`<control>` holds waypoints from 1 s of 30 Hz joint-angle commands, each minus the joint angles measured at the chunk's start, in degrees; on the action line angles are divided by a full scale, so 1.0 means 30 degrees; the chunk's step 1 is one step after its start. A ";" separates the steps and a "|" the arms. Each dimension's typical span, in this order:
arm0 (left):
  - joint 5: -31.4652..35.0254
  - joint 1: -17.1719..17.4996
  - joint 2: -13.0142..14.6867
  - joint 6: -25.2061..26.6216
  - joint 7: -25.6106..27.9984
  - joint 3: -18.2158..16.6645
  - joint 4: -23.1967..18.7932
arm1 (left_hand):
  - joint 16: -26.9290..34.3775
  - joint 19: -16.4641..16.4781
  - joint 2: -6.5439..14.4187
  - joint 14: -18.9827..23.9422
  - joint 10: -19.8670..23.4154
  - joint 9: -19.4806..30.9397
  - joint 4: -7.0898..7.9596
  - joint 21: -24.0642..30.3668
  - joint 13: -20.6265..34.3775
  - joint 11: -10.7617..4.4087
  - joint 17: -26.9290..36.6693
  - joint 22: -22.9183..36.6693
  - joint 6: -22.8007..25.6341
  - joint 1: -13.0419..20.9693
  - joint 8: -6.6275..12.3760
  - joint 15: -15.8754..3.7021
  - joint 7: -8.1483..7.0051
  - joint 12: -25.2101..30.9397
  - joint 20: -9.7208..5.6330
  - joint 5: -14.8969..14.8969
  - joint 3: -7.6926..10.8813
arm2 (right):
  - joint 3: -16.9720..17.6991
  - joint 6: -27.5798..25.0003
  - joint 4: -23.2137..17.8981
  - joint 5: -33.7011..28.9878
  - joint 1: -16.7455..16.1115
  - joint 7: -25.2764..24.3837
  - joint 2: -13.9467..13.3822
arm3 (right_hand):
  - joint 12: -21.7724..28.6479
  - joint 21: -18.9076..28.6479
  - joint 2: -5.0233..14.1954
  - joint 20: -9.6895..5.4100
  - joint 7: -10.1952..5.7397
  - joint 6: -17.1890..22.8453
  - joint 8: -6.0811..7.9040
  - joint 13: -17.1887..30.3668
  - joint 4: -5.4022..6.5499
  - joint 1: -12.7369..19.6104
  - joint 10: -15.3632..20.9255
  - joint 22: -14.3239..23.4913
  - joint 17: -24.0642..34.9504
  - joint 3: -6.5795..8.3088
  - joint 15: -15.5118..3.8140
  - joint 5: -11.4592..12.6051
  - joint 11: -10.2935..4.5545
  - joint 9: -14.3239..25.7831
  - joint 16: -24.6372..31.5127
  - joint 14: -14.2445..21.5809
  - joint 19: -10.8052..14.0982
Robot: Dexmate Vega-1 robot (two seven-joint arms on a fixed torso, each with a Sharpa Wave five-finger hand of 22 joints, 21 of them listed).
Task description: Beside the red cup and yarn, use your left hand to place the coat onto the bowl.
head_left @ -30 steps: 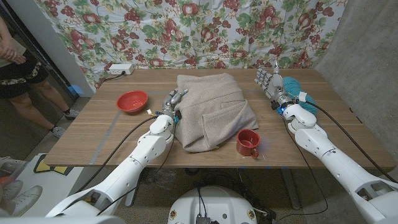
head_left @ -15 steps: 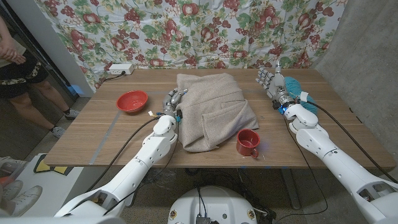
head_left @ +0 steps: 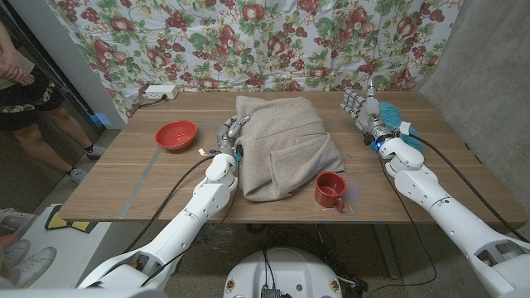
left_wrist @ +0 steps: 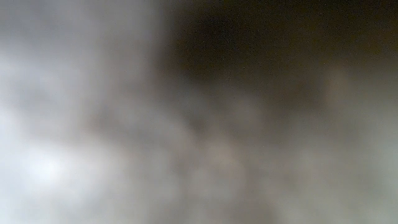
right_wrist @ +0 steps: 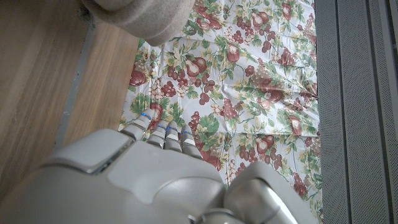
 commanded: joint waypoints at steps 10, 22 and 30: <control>-0.0244 0.0047 0.0018 -0.0438 -0.0735 -0.0042 0.0004 | -0.0028 -0.0095 0.0322 0.0165 0.0846 -0.0169 0.0403 0.0573 0.0327 -0.0435 0.0623 0.0033 0.0355 0.0520 0.0313 -0.2156 -0.0108 0.0153 -0.2198 0.0142 0.0575 | 0.0040 0.0032 0.0045 0.0100 -0.0051 0.0057 0.0066 | -0.0075 -0.0046 0.0261 0.0038 0.0096 0.0110 -0.0013 0.0111 -0.0026 -0.0072 0.0128 0.0078 0.0087 0.0054 -0.0011 -0.0053 0.0063 0.0102 -0.0018 0.0075 0.0176; -0.0084 -0.0044 0.0145 -0.0926 -0.1325 0.0064 -0.0291 | -0.0071 -0.0220 0.0296 0.0194 0.0884 -0.0295 0.0439 0.0865 0.0533 -0.0462 0.1057 -0.0035 0.0319 0.0431 0.0406 -0.2149 -0.0047 0.0108 -0.2140 0.0157 0.0626 | 0.0170 0.0264 -0.0336 0.0072 -0.0321 -0.0199 0.0052 | -0.0068 -0.0081 0.0274 0.0050 0.0091 0.0126 -0.0015 0.0111 -0.0021 -0.0076 0.0172 0.0078 0.0087 0.0074 -0.0008 -0.0063 0.0084 0.0102 -0.0032 0.0053 0.0161; 0.0209 0.0165 0.0289 -0.1060 -0.1069 0.0067 -0.1069 | -0.0143 -0.0369 0.0300 0.0206 0.0866 -0.0380 0.0446 0.1067 0.0684 -0.0447 0.1422 -0.0142 0.0214 0.0382 0.0488 -0.2148 0.0023 0.0031 -0.2093 0.0162 0.0709 | 0.0285 0.0167 -0.0784 0.0171 -0.0724 -0.0345 -0.0156 | -0.0058 -0.0102 0.0276 0.0028 0.0084 0.0146 -0.0013 0.0110 -0.0019 -0.0078 0.0217 0.0079 0.0086 0.0084 -0.0030 -0.0070 0.0097 0.0102 -0.0035 0.0051 0.0145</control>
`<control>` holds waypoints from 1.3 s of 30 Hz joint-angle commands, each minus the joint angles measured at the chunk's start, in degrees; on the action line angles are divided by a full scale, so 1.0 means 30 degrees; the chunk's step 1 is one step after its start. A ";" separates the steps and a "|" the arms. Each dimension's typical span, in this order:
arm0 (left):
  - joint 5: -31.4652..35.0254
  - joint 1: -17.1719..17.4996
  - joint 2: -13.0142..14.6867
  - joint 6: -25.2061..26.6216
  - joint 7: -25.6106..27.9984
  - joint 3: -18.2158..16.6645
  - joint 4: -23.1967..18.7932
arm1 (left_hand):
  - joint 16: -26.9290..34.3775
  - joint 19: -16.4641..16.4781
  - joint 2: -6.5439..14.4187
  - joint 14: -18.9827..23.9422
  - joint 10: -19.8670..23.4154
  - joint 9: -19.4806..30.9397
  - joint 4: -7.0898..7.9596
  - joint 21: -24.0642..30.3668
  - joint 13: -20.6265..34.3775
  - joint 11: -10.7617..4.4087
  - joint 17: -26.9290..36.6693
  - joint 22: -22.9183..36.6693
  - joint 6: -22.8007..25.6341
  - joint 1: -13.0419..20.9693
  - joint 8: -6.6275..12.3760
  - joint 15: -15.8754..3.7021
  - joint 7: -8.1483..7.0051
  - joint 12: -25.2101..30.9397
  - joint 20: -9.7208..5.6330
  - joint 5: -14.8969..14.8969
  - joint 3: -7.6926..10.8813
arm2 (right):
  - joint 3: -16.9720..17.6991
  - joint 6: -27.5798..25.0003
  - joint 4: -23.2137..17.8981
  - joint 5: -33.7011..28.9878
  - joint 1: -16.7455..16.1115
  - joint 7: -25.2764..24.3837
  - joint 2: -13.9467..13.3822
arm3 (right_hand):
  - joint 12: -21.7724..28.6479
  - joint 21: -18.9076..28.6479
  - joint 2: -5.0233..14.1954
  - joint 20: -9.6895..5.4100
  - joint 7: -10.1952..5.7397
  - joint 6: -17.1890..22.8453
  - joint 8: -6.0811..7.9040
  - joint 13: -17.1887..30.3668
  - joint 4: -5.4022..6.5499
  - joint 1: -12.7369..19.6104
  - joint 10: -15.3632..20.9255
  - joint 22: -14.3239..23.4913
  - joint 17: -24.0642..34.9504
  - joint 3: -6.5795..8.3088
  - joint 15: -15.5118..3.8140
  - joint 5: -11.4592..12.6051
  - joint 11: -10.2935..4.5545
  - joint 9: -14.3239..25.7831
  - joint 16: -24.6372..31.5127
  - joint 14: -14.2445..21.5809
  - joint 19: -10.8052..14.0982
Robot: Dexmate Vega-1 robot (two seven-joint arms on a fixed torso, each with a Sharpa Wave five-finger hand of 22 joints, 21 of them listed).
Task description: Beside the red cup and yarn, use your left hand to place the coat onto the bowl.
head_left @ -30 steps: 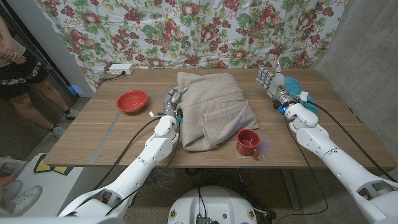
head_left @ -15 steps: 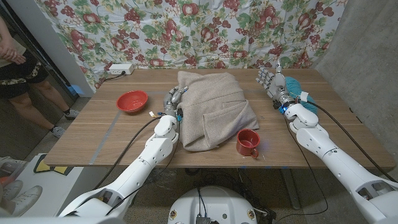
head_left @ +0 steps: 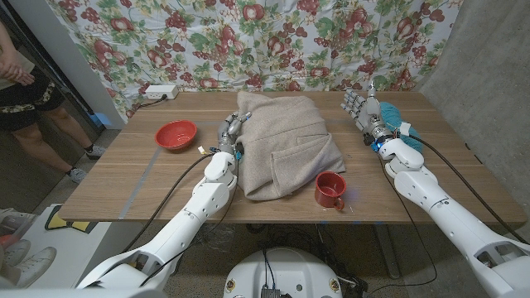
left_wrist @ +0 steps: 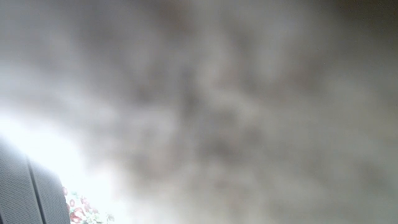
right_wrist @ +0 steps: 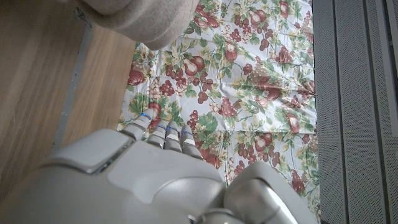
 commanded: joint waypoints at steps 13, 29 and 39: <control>0.0615 0.0488 0.0416 -0.0368 0.0143 0.0035 -0.2129 | -0.0155 -0.0260 0.0232 0.0216 0.0870 -0.0103 0.0436 0.0412 0.0147 -0.0474 0.0563 -0.0151 0.0049 0.0317 0.0289 -0.2113 0.0105 -0.0097 -0.2071 0.0117 0.0788 | 0.0210 -0.0082 -0.0734 0.0136 -0.0606 -0.0138 -0.0370 | -0.0042 -0.0036 0.0279 -0.0019 0.0073 0.0217 0.0003 0.0109 -0.0017 -0.0077 0.0294 0.0080 0.0084 0.0104 -0.0011 -0.0081 0.0134 0.0100 -0.0016 0.0121 0.0182; 0.0394 0.0380 0.0481 -0.0632 -0.0411 -0.0050 -0.2849 | -0.0254 -0.0307 0.0200 0.0366 0.0931 -0.0203 0.0416 0.0665 0.0214 -0.0408 0.0948 -0.0331 0.0037 0.0286 0.0452 -0.2103 0.0185 -0.0198 -0.2039 0.0128 0.0907 | 0.0183 -0.0122 -0.0399 0.0154 -0.0328 0.0013 -0.0309 | -0.0063 -0.0055 0.0289 -0.0048 0.0081 0.0243 -0.0005 0.0108 -0.0019 -0.0069 0.0288 0.0081 0.0081 0.0134 -0.0042 -0.0091 0.0049 0.0099 -0.0022 0.0140 0.0200; 0.0020 0.0360 0.0483 -0.1184 -0.1138 -0.0170 -0.3386 | -0.0330 -0.0319 0.0153 0.0541 0.0984 -0.0280 0.0414 0.0858 0.0264 -0.0440 0.1217 -0.0480 0.0047 0.0240 0.0583 -0.2097 0.0199 -0.0269 -0.2024 0.0132 0.0994 | 0.0187 -0.0222 -0.0403 0.0126 -0.0262 -0.0038 -0.0353 | -0.0075 -0.0066 0.0298 -0.0063 0.0076 0.0234 -0.0018 0.0108 -0.0019 -0.0064 0.0289 0.0083 0.0080 0.0156 -0.0057 -0.0101 0.0102 0.0098 -0.0026 0.0145 0.0210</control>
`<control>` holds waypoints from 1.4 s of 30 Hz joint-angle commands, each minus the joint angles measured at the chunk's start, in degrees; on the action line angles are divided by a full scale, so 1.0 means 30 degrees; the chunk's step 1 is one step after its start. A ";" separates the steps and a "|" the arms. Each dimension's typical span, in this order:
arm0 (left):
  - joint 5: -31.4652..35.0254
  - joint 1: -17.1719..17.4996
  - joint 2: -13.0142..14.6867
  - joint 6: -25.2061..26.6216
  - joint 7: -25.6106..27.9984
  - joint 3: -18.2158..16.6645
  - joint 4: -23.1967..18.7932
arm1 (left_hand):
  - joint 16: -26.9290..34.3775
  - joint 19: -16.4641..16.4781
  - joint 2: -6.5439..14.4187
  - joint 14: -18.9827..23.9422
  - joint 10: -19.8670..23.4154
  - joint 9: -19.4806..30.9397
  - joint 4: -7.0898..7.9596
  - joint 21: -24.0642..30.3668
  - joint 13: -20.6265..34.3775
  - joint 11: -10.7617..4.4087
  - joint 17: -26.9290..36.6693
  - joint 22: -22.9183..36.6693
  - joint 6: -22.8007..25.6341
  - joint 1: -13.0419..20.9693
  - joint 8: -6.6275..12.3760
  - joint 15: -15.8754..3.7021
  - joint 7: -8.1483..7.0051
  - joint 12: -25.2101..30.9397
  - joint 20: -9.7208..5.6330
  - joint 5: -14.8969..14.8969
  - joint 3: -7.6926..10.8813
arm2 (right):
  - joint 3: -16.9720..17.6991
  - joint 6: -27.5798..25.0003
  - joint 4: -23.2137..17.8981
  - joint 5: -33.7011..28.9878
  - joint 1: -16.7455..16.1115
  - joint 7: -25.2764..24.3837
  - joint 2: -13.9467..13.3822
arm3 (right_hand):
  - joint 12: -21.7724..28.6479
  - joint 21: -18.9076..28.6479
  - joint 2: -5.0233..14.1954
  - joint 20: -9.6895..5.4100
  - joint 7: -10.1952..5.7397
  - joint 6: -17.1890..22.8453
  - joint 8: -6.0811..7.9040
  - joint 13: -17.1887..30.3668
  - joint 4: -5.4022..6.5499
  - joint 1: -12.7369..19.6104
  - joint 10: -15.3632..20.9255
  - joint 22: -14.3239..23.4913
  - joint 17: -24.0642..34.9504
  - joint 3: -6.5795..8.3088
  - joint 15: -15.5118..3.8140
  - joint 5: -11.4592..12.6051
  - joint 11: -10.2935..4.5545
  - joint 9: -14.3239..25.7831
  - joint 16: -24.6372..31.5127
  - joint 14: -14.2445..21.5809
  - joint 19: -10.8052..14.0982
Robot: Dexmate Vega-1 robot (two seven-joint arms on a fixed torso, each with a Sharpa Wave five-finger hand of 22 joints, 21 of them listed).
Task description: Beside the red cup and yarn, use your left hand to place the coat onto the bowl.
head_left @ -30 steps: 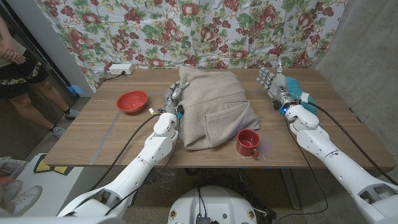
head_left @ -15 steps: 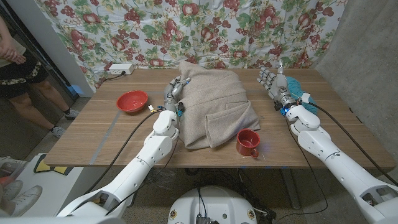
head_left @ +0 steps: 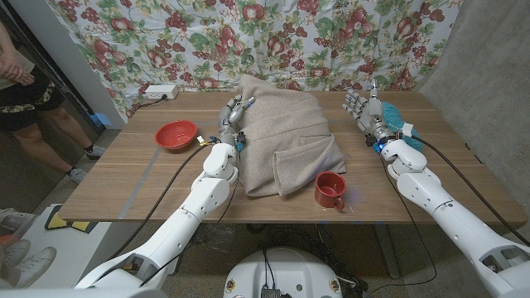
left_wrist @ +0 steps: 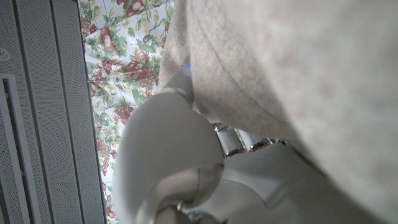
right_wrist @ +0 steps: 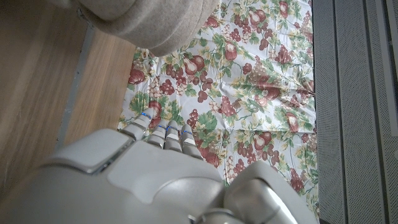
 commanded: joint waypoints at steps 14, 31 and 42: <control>-0.0634 0.0127 0.0228 -0.0994 -0.1329 -0.0242 -0.1583 | -0.0246 -0.0019 0.0044 0.0393 0.0974 -0.0086 0.0630 0.0319 0.0016 -0.0596 0.0408 -0.0274 0.0123 0.0176 0.0313 -0.2067 0.0203 -0.0149 -0.2099 0.0146 0.0916 | -0.0057 -0.0121 0.0373 0.0018 0.0272 0.0140 0.0059 | -0.0074 -0.0083 0.0305 0.0051 -0.0034 0.0142 -0.0023 0.0107 0.0059 -0.0060 0.0114 0.0083 0.0079 0.0099 -0.0007 -0.0112 0.0102 0.0098 -0.0035 0.0100 0.0103; -0.0619 0.0396 0.0383 -0.1498 -0.1584 -0.0370 -0.2289 | -0.0583 -0.0066 -0.0026 0.0624 0.1024 -0.0269 0.0636 0.0581 0.0200 -0.0600 0.0642 -0.0642 0.0047 0.0113 0.0503 -0.2075 0.0228 -0.0225 -0.2095 0.0135 0.1127 | -0.0020 -0.0157 0.0221 0.0036 0.0068 -0.0053 0.0055 | -0.0094 -0.0098 0.0315 0.0051 -0.0016 0.0152 -0.0028 0.0106 0.0057 -0.0051 0.0104 0.0084 0.0079 0.0134 -0.0027 -0.0126 0.0047 0.0098 -0.0034 0.0118 0.0106; -0.0643 0.0697 0.0578 -0.2016 -0.1801 -0.0611 -0.2922 | -0.0791 -0.0086 -0.0057 0.0773 0.1035 -0.0373 0.0631 0.0754 0.0246 -0.0587 0.0724 -0.0853 0.0032 0.0087 0.0630 -0.2082 0.0210 -0.0314 -0.2100 0.0124 0.1228 | -0.0148 -0.0256 0.0133 -0.0055 0.0085 -0.0146 0.0112 | -0.0098 -0.0104 0.0324 0.0053 -0.0016 0.0152 -0.0033 0.0106 0.0055 -0.0044 0.0116 0.0085 0.0079 0.0158 0.0011 -0.0134 0.0130 0.0098 -0.0041 0.0109 0.0112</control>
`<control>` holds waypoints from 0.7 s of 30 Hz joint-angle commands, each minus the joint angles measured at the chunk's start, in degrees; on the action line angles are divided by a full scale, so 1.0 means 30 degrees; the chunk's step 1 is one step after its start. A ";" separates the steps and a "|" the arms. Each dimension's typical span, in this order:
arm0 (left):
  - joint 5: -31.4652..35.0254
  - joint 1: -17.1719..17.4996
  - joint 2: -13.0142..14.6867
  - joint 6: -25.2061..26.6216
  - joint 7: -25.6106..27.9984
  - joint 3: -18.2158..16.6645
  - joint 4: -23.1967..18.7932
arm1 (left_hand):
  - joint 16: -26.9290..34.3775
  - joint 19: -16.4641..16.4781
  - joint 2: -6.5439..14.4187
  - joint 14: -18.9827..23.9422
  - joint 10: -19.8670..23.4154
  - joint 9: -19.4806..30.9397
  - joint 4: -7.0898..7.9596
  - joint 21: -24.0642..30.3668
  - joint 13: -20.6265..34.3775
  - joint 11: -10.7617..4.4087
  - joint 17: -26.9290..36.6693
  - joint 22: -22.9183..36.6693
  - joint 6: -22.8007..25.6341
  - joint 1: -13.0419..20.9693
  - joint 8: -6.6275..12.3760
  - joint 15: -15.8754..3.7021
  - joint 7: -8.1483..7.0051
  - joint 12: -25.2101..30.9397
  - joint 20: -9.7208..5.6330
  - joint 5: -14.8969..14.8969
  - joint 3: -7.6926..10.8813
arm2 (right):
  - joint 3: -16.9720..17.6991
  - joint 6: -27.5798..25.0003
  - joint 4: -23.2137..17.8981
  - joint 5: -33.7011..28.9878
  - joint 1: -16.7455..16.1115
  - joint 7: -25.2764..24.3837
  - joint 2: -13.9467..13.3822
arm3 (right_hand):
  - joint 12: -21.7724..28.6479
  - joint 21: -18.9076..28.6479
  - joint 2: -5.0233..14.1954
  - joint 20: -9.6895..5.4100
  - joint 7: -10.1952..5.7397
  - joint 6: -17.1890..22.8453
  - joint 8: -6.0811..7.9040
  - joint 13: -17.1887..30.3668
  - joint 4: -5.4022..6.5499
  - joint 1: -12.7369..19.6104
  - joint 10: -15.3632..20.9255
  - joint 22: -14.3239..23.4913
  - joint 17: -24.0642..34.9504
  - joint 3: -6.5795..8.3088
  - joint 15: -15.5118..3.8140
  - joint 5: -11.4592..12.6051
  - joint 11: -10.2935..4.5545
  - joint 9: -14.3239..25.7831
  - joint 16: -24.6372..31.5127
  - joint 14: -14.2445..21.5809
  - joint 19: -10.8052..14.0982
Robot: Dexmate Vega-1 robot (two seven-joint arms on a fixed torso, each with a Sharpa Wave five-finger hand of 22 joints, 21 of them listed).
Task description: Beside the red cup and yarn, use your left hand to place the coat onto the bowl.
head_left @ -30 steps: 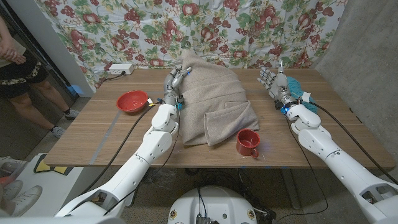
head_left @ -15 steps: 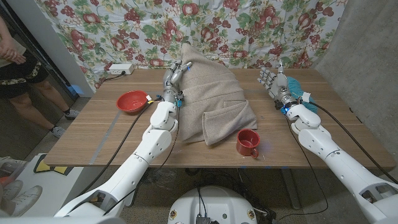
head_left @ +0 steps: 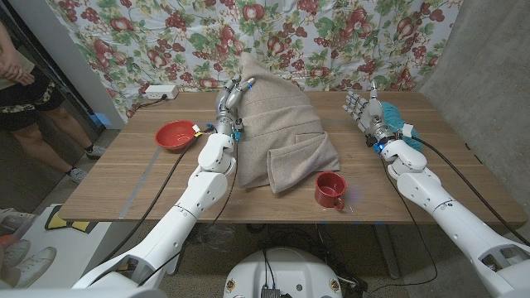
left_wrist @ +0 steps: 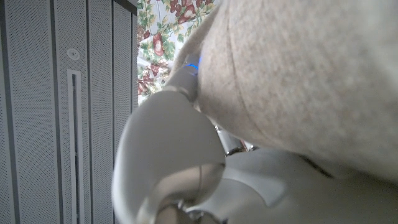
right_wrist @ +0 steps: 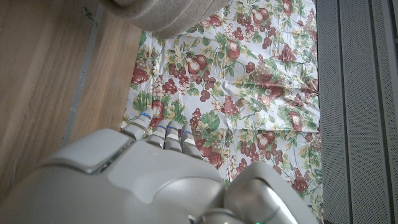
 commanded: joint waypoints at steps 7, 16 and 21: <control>0.0300 0.0270 0.0267 -0.0711 -0.0150 -0.0253 -0.0950 | -0.0230 -0.0057 -0.0004 0.0361 0.0982 -0.0061 0.0820 0.0320 -0.0023 -0.0833 0.0043 -0.0105 0.0098 -0.0138 0.0231 -0.1805 0.0032 -0.0085 -0.2153 0.0143 0.1061 | -0.0173 -0.0119 -0.0010 -0.0078 0.0023 -0.0021 0.0089 | -0.0024 -0.0109 0.0319 0.0059 -0.0011 0.0150 -0.0036 0.0107 -0.0029 -0.0043 0.0118 0.0086 0.0079 0.0087 -0.0016 0.0008 0.0046 0.0099 -0.0040 0.0118 0.0109; 0.0491 0.0039 0.0396 -0.0621 -0.0169 -0.0278 -0.1216 | -0.0280 -0.0058 -0.0064 0.0464 0.1015 -0.0153 0.0814 0.0426 0.0073 -0.0770 0.0210 -0.0246 0.0157 -0.0158 0.0316 -0.1809 0.0053 -0.0091 -0.2167 0.0139 0.1122 | -0.0093 -0.0077 -0.0018 -0.0016 0.0013 0.0069 0.0019 | -0.0034 -0.0113 0.0318 0.0061 -0.0004 0.0153 -0.0037 0.0107 -0.0030 -0.0042 0.0109 0.0086 0.0079 0.0101 -0.0027 0.0000 0.0030 0.0099 -0.0040 0.0124 0.0111; 0.0675 -0.0052 0.0507 -0.0570 -0.0102 -0.0320 -0.1465 | -0.0366 -0.0068 -0.0079 0.0498 0.1031 -0.0205 0.0822 0.0470 0.0071 -0.0724 0.0222 -0.0335 0.0135 -0.0175 0.0345 -0.1812 0.0056 -0.0128 -0.2155 0.0137 0.1161 | -0.0038 -0.0105 -0.0091 0.0003 -0.0041 0.0050 -0.0064 | -0.0022 -0.0116 0.0320 0.0060 -0.0026 0.0153 -0.0038 0.0108 -0.0030 -0.0042 0.0146 0.0086 0.0079 0.0111 -0.0015 -0.0006 0.0074 0.0100 -0.0039 0.0130 0.0111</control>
